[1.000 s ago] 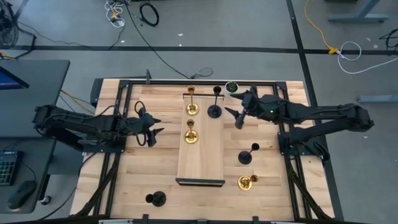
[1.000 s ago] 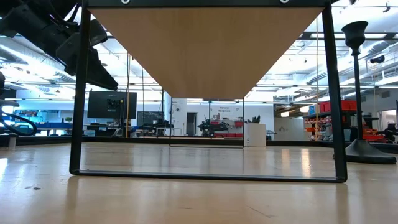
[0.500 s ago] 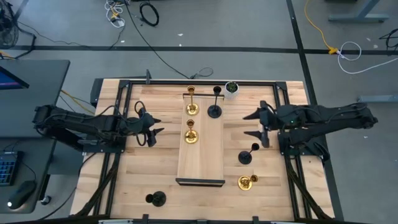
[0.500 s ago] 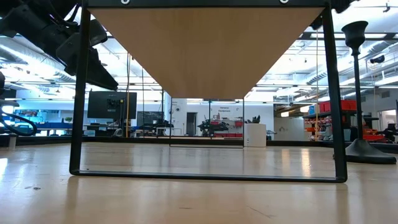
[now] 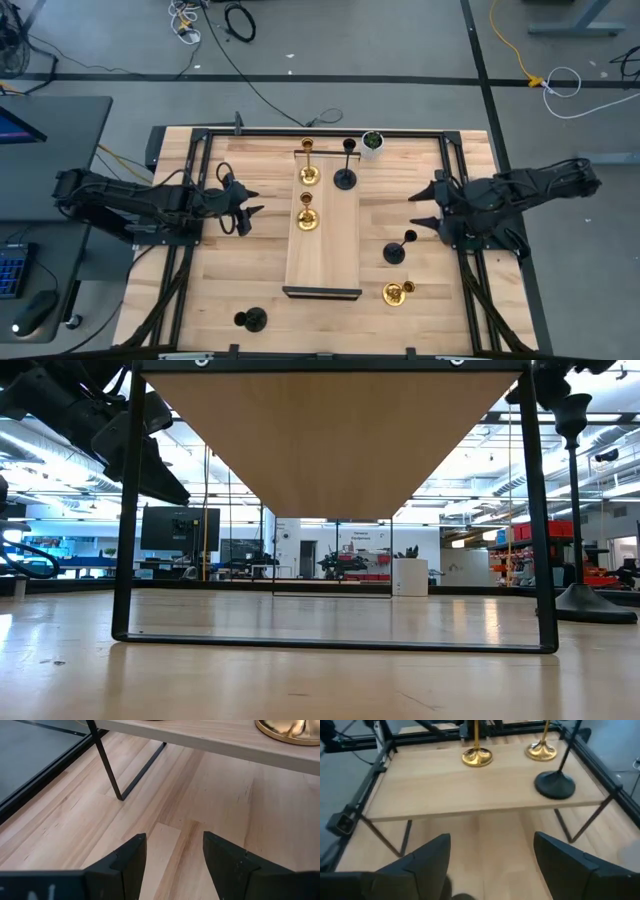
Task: Pick & Place candle stick holders
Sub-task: Put the top black candle holder on the shelf
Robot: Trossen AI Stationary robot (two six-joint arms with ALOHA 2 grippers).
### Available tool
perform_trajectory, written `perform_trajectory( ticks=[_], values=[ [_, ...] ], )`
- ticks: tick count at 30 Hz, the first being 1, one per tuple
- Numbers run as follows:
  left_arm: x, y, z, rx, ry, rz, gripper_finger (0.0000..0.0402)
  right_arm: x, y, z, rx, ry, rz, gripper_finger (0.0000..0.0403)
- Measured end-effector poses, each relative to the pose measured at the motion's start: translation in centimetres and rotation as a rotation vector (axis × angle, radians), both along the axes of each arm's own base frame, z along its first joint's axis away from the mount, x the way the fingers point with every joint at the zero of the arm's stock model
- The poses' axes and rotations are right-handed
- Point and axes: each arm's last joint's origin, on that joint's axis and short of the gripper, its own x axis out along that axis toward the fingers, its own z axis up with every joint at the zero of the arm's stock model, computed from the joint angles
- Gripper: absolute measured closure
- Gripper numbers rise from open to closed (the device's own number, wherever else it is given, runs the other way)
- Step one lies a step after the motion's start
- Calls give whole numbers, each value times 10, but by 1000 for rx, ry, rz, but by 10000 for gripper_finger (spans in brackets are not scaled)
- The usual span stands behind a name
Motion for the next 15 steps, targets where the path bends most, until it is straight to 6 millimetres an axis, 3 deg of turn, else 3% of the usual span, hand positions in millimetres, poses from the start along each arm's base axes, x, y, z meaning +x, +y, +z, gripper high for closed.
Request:
perform_trajectory(
  ticks=[5, 15],
  values=[
    [0, 0, 0, -3, -2, 2, 204, -4, 7, -6, 3, 25, -19, 119],
    [0, 0, 0, -3, -2, 3, 204, -6, 22, -38, -8, 29, -63, 119]
  ],
)
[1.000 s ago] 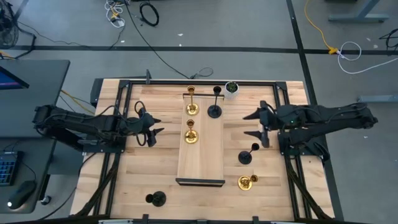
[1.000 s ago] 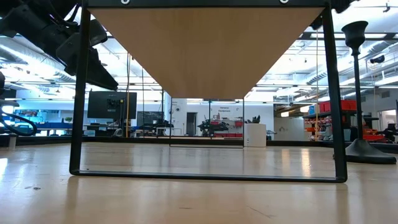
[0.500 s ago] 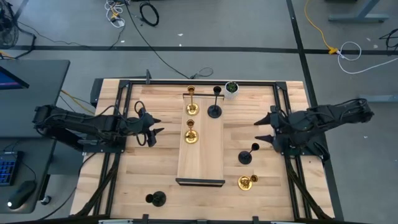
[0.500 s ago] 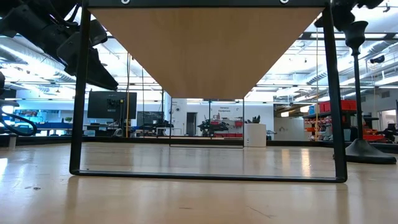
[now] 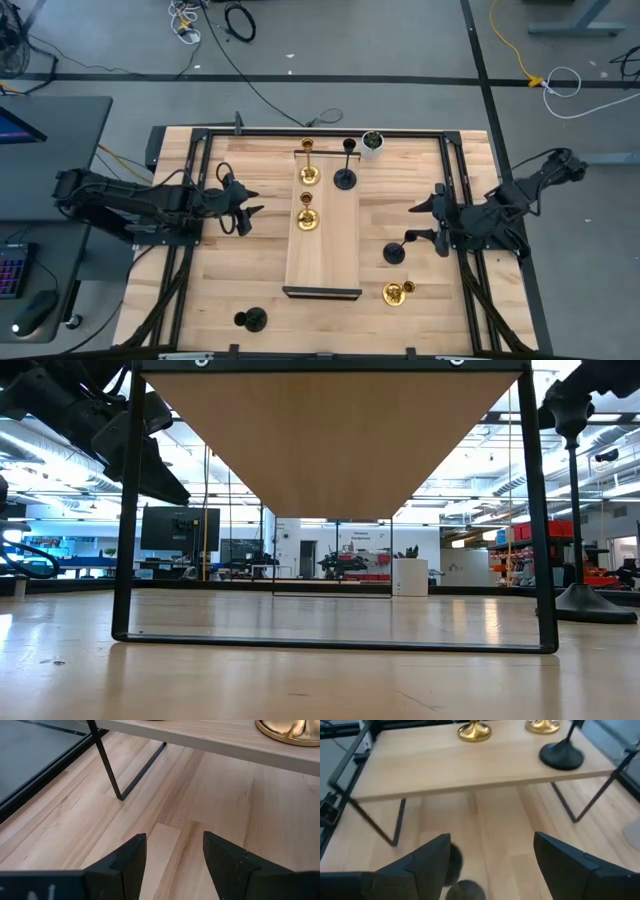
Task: Pick & Place candle stick holders
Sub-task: Put the top black candle holder on the shelf
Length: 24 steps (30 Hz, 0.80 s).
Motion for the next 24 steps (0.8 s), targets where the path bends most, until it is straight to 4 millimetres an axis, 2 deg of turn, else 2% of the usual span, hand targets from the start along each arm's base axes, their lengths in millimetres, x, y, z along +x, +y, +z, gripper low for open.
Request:
perform_trajectory(
  ticks=[18, 24],
  values=[
    [0, 0, 0, 0, 0, 0, 204, -9, 15, 0, 90, -37, 33, 120],
    [0, 0, 0, 0, 0, 0, 204, -9, 20, -24, 88, -13, 16, 120]
  ],
)
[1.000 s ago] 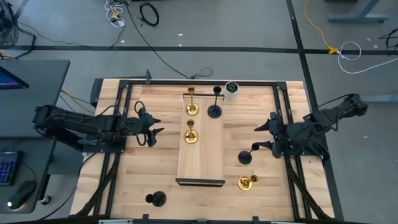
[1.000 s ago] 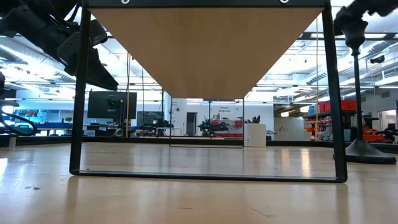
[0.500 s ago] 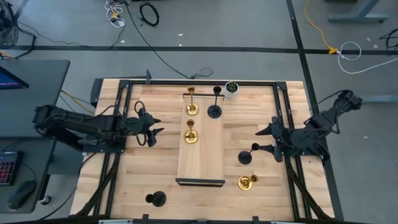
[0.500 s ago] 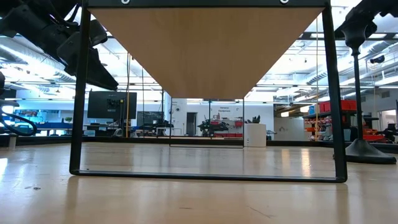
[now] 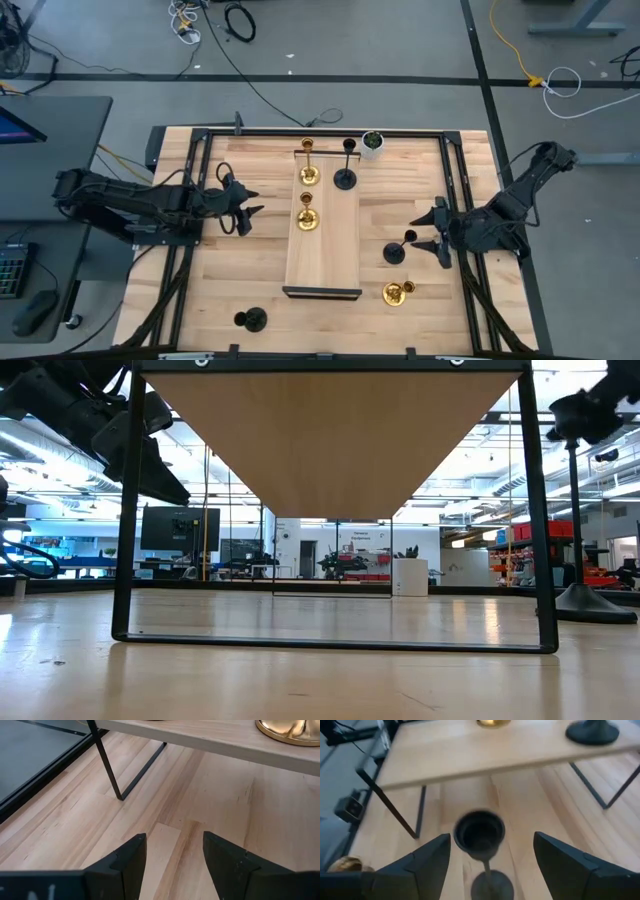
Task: Pick & Place candle stick holders
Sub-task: Put the top black candle holder on the shelf
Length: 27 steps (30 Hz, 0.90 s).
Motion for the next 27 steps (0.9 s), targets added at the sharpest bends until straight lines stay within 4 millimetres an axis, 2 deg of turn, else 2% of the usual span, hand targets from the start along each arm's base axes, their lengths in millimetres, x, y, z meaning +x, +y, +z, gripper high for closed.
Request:
perform_trajectory(
  ticks=[17, 27],
  values=[
    [0, 0, 0, 1, 0, 0, 204, 7, 8, -47, 93, -55, 7, 120],
    [0, 0, 0, 2, 2, -1, 204, 8, 9, -61, 144, -77, 1, 120]
  ],
)
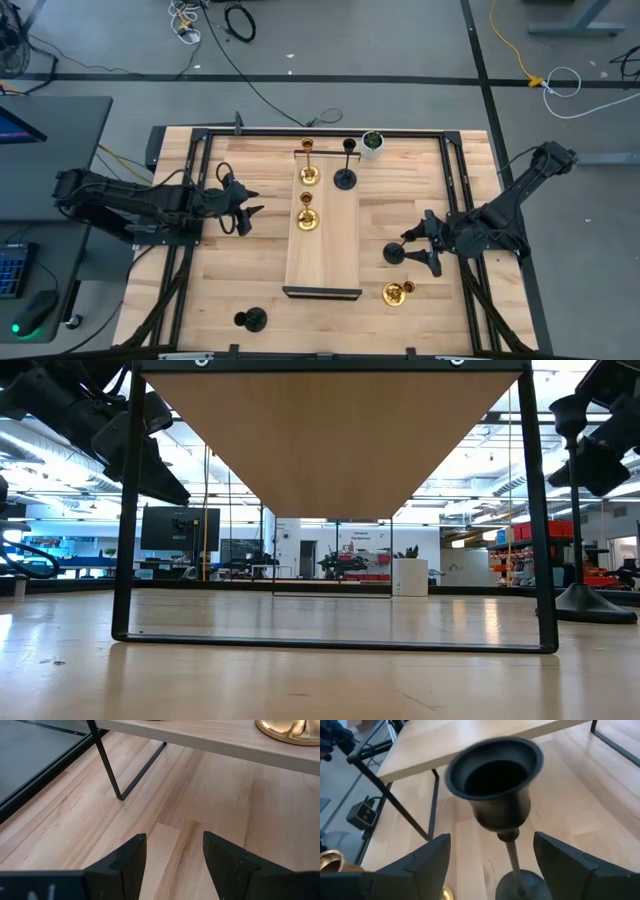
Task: Pick & Place candle stick holders
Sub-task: Put the top black candle holder on the shelf
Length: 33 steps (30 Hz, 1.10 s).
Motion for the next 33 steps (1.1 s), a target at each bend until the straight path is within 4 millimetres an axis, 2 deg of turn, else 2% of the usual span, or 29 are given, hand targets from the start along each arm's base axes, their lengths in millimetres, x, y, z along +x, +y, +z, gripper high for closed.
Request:
perform_trajectory(
  ticks=[12, 16, 33],
  values=[
    [0, 0, 0, 0, 0, 0, 204, 1, -1, -10, 57, -62, -80, 121],
    [0, 0, 0, 0, 0, 0, 204, 1, -2, -15, 29, -57, -78, 121],
    [0, 0, 0, 0, 0, 0, 204, 2, -3, -19, 3, -59, -131, 130]
  ],
)
